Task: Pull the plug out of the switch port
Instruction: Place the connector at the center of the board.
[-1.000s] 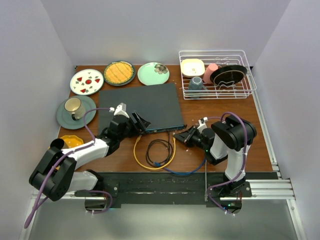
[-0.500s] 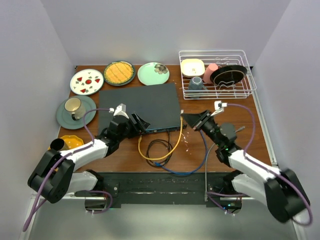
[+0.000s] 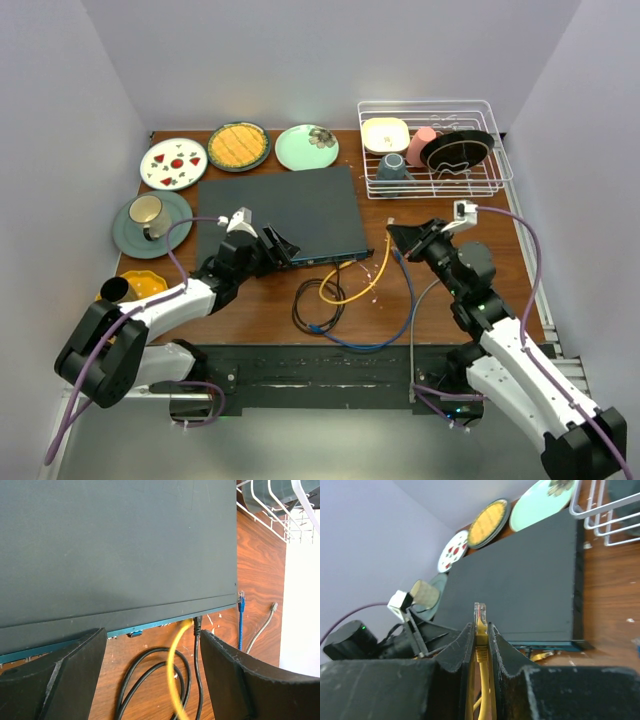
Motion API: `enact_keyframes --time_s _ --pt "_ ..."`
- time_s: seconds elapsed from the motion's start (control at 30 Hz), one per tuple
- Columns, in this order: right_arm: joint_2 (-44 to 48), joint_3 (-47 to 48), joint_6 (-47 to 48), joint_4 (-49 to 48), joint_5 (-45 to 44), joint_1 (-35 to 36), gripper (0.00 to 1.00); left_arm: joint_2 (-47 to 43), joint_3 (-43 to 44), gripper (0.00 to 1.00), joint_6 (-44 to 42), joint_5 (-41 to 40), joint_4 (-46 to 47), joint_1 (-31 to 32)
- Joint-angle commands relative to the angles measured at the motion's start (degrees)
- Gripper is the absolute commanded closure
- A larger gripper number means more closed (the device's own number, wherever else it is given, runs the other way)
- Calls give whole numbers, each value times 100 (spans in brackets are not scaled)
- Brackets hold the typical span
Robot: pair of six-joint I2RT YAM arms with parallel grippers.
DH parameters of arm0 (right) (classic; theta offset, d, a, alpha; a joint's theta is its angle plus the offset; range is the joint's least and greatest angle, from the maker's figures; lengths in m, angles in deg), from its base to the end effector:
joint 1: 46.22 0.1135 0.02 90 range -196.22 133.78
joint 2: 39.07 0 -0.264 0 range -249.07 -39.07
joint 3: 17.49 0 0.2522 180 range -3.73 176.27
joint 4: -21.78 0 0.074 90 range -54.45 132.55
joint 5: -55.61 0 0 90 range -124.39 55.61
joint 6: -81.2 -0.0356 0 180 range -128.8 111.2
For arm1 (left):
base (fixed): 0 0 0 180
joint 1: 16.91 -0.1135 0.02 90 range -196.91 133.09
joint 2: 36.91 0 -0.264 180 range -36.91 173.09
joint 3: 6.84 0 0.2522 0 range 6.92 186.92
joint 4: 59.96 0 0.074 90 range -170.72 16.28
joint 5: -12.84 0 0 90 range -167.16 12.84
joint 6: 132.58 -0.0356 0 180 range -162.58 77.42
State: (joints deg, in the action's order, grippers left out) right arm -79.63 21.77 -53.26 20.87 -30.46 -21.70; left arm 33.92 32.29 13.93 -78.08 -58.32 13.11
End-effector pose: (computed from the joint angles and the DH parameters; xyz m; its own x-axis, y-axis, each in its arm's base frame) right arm 0.1637 0.0774 0.2787 -0.3381 0.6138 -0.7134 -0.3357 0.6295 0.7007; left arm 0.2105 -0.1209 0.1754 -0.6465 -0.5895 -0.4843 -0.0923 0.6905 -0.7174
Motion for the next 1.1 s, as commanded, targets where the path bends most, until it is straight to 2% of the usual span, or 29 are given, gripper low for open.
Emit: enact_keyframes --time_s 0.0,0.1,0.23,0.33,0.4,0.47,0.53,0.7,0.8,0.87,0.9,0.93,1.07 --pt "277 560 290 502 -17 -464 100 -104 -58 19 35 -48 -81 -23" --pt "145 737 36 55 740 -842 100 -95 -84 19 53 13 7 -31" --pt "57 966 -220 -315 882 -852 100 -104 -102 19 79 66 60 -23" --pt "22 1316 -115 165 374 -860 100 -148 -146 19 71 67 112 -23" --pt "-128 1702 147 892 -212 -852 100 -157 -172 19 88 67 130 -23" --pt "-268 1809 289 1089 -322 -860 100 -148 -207 19 79 58 165 -23" --pt "-312 1740 246 1082 -86 -860 100 -139 -269 19 97 66 244 -31" --pt "-532 1099 -52 240 872 -852 99 -17 -321 19 132 251 367 -31" --pt "-550 896 -167 27 1084 -852 99 19 -322 19 71 391 603 -31" --pt "-576 913 -124 44 1181 -860 100 -51 -357 13 -218 819 1042 21" --pt "-594 931 -115 79 1190 -852 100 -112 -400 11 -341 927 1558 152" --pt "-611 940 -106 88 1198 -860 99 -200 -392 6 -577 928 1676 266" --pt "-699 975 -88 70 1268 -852 98 -902 -146 0 -1580 113 1651 1066"
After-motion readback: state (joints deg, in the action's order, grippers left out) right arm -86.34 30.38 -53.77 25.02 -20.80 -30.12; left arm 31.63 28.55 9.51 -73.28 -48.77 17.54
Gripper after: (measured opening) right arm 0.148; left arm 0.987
